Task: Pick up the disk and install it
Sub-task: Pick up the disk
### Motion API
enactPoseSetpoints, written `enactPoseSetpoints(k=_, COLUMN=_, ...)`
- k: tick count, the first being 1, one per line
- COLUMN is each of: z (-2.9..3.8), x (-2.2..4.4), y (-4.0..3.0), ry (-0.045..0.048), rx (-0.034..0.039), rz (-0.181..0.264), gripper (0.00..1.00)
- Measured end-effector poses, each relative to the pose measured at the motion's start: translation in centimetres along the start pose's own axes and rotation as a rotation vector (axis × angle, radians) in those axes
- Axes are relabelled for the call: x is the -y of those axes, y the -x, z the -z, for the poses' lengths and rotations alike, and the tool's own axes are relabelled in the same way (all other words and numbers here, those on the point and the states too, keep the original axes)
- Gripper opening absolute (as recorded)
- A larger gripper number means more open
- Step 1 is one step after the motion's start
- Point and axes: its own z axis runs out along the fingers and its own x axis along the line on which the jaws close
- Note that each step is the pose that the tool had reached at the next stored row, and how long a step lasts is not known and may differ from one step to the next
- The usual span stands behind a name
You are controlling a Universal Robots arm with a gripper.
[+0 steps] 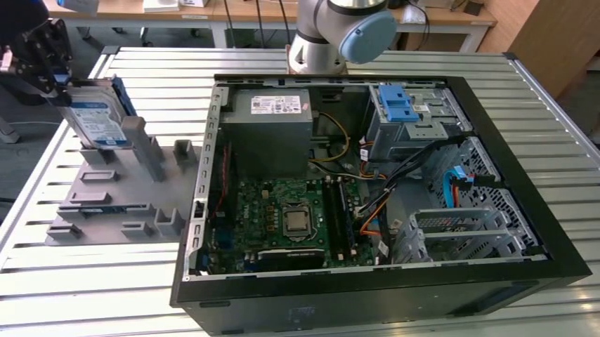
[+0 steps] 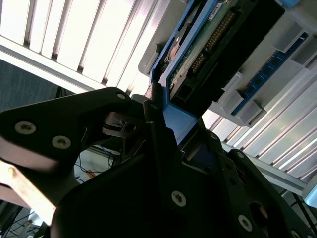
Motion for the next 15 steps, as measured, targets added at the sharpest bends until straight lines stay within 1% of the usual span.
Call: enactPoseSetpoints(k=15, z=0.38, x=-0.02, y=0.01, ry=0.0002, rx=-0.0001, rz=0.0, gripper=0.36)
